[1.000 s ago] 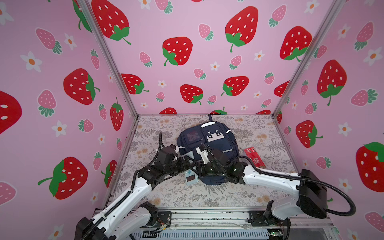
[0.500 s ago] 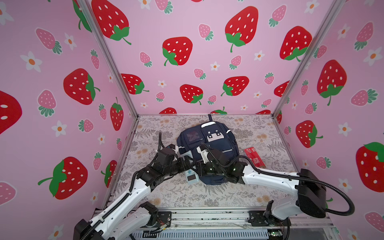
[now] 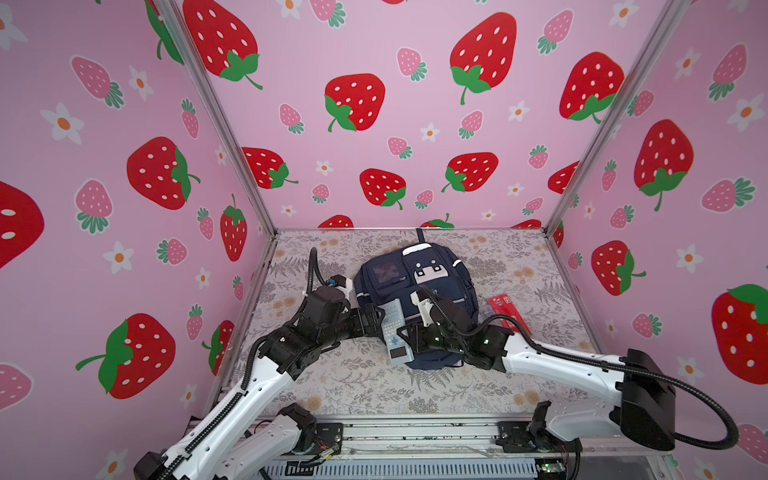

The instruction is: Pack the student bag

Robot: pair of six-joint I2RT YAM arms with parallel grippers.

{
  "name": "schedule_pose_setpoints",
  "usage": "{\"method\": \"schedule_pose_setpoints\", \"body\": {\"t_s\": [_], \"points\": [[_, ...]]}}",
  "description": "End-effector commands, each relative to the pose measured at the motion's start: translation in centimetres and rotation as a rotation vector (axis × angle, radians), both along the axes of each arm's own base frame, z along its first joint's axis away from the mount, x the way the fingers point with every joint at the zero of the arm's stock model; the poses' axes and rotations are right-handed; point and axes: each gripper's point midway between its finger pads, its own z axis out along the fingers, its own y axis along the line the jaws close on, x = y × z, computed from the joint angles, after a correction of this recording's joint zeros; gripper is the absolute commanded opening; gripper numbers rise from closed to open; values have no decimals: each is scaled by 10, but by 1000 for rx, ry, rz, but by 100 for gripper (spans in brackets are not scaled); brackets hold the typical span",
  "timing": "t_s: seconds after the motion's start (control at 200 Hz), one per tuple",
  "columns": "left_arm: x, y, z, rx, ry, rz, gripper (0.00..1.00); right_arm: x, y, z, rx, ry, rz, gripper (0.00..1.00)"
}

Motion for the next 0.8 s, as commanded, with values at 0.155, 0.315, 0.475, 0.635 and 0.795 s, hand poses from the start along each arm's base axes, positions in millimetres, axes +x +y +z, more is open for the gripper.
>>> {"method": "schedule_pose_setpoints", "body": {"t_s": [0.155,0.315,0.475,0.635,0.795], "points": [[8,-3,-1,94,-12,-65,99,27,-70,22,34,-34,-179,12],[22,-31,-3,85,7,-159,95,44,-120,18,-5,-22,-286,11],[35,-81,-2,117,-6,-295,93,57,-169,25,-22,-49,-382,9],[39,-131,-22,378,-20,-454,91,66,-206,26,-54,-60,-457,9],[41,-158,-47,620,-34,-548,91,72,-227,28,-65,-47,-512,8]]}}
